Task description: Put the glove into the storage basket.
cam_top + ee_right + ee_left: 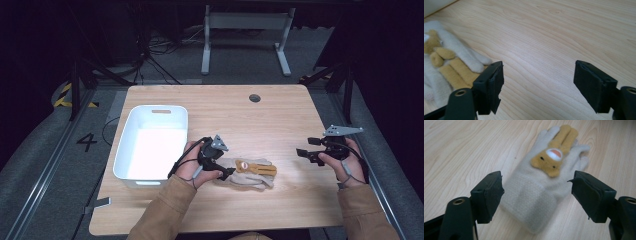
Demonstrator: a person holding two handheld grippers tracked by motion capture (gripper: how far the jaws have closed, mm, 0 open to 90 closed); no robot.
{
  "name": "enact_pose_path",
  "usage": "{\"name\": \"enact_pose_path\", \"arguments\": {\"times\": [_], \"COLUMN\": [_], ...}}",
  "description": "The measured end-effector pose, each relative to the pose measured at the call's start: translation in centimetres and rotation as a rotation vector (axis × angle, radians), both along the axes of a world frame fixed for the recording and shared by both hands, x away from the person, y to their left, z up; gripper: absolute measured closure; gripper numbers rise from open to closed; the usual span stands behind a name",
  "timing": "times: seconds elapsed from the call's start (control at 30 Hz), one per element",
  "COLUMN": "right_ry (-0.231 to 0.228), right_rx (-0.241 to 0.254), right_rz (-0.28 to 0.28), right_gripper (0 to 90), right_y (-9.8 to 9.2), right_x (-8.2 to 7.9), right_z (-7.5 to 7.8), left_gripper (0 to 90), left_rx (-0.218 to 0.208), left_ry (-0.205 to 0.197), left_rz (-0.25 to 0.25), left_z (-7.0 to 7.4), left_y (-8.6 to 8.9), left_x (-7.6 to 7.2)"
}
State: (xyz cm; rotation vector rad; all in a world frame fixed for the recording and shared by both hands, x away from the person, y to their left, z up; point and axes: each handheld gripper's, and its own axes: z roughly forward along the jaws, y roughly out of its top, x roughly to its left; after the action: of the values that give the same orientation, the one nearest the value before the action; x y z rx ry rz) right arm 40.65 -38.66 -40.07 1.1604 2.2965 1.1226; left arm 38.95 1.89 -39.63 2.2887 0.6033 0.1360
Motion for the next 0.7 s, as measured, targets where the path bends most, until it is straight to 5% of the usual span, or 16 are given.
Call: {"name": "enact_pose_path", "arguments": {"times": [0.3,0.7], "right_ry": [0.032,0.033], "right_rx": [-0.004,0.027], "right_rz": [0.005,0.037], "right_gripper": [24.6,23.9], "right_y": [-0.5,-0.4], "right_x": [0.2,0.1], "right_z": [-0.5,-0.5], "left_gripper": [20.2,19.4], "left_rx": [-0.031,0.039], "left_ry": [-0.07,-0.028], "left_rz": [-0.069,-0.107], "left_z": [-0.6,-2.7], "left_y": [-1.1,-2.7], "left_x": [0.2,1.0]}}
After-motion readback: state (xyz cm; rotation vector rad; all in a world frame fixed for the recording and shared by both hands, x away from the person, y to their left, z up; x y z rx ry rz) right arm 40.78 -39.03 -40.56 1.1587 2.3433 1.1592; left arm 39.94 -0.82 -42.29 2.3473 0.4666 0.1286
